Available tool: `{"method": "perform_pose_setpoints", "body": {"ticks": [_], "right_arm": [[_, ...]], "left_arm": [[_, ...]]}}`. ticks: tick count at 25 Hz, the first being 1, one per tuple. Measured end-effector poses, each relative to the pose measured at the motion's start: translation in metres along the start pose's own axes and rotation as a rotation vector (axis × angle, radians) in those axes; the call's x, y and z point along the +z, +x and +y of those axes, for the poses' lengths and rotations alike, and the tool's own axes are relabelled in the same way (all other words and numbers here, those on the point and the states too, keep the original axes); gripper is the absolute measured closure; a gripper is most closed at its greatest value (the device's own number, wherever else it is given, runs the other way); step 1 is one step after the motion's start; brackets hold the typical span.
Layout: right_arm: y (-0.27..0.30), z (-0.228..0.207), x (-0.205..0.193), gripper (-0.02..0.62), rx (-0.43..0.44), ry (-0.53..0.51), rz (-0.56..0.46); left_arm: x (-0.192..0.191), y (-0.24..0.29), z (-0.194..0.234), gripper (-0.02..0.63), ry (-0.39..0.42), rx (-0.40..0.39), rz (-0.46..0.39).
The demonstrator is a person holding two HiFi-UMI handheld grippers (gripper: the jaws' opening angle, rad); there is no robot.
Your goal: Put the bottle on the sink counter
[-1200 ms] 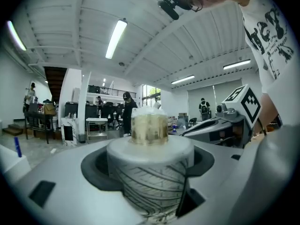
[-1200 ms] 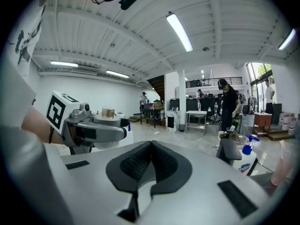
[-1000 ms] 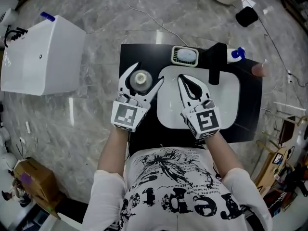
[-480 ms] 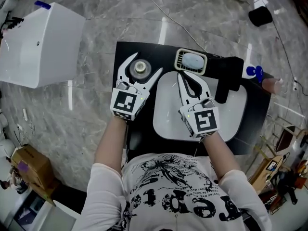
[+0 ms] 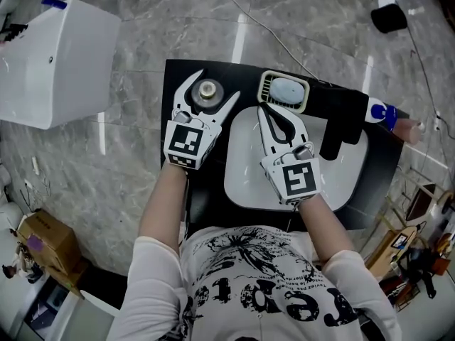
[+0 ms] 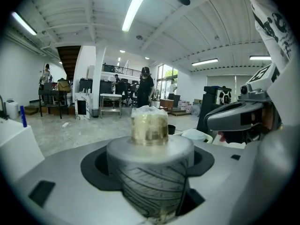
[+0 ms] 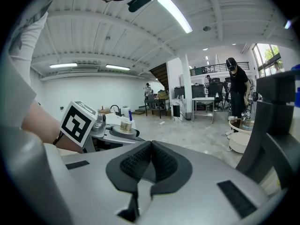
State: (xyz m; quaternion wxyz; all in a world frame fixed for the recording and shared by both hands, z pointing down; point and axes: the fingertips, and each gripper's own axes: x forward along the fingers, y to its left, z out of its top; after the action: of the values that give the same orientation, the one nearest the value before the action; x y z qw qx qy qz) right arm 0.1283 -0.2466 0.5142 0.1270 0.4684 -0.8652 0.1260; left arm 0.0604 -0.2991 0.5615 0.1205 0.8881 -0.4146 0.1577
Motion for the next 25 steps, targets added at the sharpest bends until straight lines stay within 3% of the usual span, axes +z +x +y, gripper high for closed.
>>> {"method": "perform_pose_setpoints", "body": {"ticks": [5,11,17,25], "right_arm": [[0.003,0.002,0.004,0.58,-0.004,0.011,-0.038],[0.001,0.0,-0.007,0.58,-0.024,0.011,0.045],[-0.003,0.004,-0.002,0.58,-0.017,0.0,0.031],[-0.009,0.008,0.0,0.58,-0.026,0.012,0.05]], "left_arm": [[-0.003,0.006,-0.004,0.258,0.03,-0.011,0.058],[-0.004,0.008,0.0,0.259,-0.019,-0.024,0.086],[-0.001,0.013,0.001,0.259,0.062,-0.034,0.076],[-0.009,0.0,0.001,0.252,0.002,-0.05,0.128]]}}
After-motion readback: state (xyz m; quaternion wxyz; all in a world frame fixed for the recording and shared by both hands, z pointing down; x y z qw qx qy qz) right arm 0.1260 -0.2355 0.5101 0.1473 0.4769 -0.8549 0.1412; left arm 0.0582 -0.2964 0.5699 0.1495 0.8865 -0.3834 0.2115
